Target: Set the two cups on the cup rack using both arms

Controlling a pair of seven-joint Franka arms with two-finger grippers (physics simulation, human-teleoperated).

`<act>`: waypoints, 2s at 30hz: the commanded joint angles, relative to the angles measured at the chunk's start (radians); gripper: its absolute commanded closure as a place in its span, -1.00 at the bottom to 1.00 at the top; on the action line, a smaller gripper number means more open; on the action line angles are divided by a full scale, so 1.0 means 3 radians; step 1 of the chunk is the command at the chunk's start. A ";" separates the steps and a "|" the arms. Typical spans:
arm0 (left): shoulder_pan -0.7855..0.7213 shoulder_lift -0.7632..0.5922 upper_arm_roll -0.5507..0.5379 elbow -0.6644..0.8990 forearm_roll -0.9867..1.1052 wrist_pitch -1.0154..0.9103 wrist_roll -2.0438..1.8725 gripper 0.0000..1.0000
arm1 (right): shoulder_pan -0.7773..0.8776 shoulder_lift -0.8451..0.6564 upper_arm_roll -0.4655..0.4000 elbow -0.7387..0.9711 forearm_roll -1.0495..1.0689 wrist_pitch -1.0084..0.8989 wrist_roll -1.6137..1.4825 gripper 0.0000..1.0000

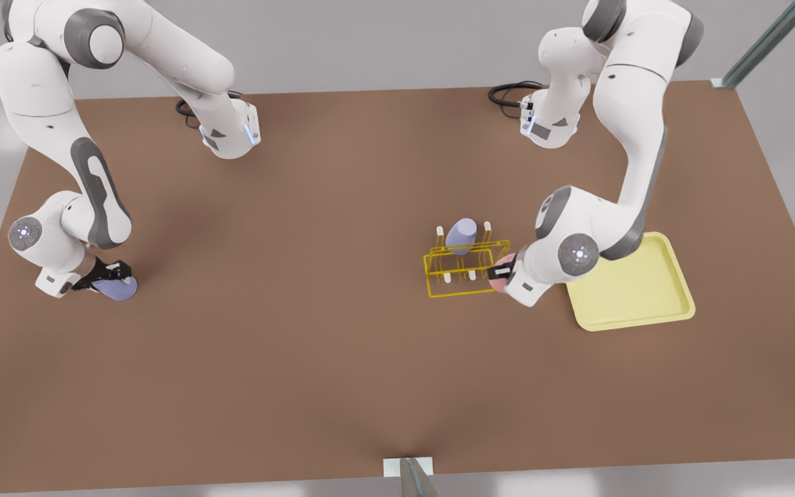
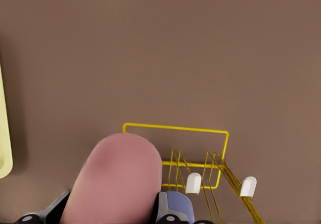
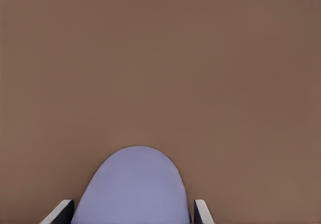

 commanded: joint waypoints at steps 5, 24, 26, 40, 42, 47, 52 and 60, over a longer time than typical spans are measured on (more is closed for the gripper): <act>-0.0022 0.0021 -0.0079 0.0002 -0.0004 -0.0016 -0.1147 -1.00 | 0.0000 0.0025 0.0000 0.0010 -0.0001 -0.0031 -0.0067 -0.82; 0.0137 -0.0516 0.0596 0.0892 0.0277 -0.1985 0.1783 -1.00 | 0.0307 0.0036 0.0476 0.0388 0.0817 -0.0783 -0.0021 -0.65; 0.0142 -0.0516 0.0602 0.0892 0.0272 -0.1985 0.1783 -1.00 | 0.0598 0.0020 0.0476 0.0404 0.1037 -0.0803 0.0178 -0.65; 0.0137 -0.0516 0.0555 0.0892 0.0277 -0.1980 0.1763 -1.00 | 0.2209 0.0368 0.0476 0.1457 0.1390 -0.1018 0.2382 -0.65; 0.0137 -0.0516 0.0555 0.0892 0.0282 -0.1974 0.1763 -1.00 | 0.2403 0.0577 0.0476 0.1789 0.1390 -0.1018 0.2715 -0.65; 0.0137 -0.0521 0.0550 0.0892 0.0282 -0.1969 0.1763 -1.00 | 0.2787 0.1099 0.0481 0.2612 0.1411 -0.1018 0.3461 -0.65; 0.0116 -0.0521 0.0535 0.0892 0.0282 -0.1969 0.1666 -1.00 | 0.2915 0.1176 0.0557 0.2858 0.1498 -0.1013 0.3814 -0.65; 0.0127 -0.0521 0.0489 0.0897 0.0282 -0.1949 0.1640 -1.00 | 0.3257 0.1206 0.0578 0.3027 0.1620 -0.0946 0.4050 -0.65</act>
